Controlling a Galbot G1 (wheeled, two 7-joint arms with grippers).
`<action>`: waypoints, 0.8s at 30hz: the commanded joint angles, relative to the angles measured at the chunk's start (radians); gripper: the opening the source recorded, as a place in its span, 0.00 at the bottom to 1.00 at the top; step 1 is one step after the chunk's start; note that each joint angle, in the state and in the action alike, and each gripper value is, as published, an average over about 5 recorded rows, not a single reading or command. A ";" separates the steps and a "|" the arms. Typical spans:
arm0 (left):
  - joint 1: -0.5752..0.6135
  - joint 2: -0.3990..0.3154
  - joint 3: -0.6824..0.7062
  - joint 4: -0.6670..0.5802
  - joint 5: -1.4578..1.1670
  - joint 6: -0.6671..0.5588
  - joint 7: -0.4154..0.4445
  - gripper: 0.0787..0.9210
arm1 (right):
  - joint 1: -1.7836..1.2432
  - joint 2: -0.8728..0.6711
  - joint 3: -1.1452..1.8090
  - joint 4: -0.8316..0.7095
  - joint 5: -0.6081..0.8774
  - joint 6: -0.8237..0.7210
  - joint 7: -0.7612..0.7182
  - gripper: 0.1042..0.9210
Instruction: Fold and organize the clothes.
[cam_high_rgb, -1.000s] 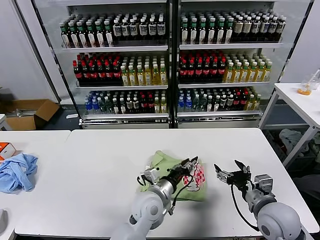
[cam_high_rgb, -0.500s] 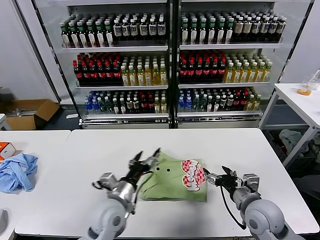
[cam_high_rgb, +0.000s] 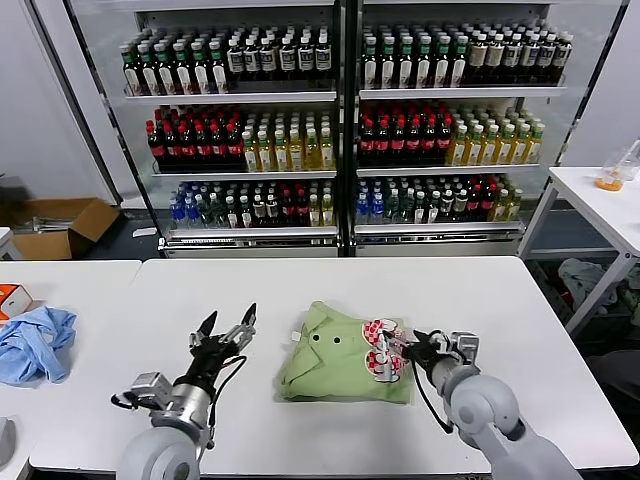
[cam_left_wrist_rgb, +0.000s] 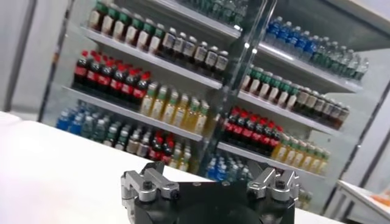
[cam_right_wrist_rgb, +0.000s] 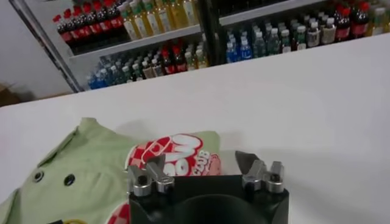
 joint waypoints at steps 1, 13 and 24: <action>0.082 0.017 -0.071 -0.038 0.043 -0.015 0.000 0.88 | 0.153 0.050 -0.086 -0.155 0.050 -0.003 0.037 0.74; 0.090 0.003 -0.080 -0.040 0.050 -0.011 -0.001 0.88 | 0.242 0.064 -0.158 -0.251 -0.021 0.000 0.029 0.31; 0.099 -0.004 -0.085 -0.045 0.050 -0.013 0.000 0.88 | 0.258 0.009 -0.155 -0.294 -0.227 0.050 -0.037 0.01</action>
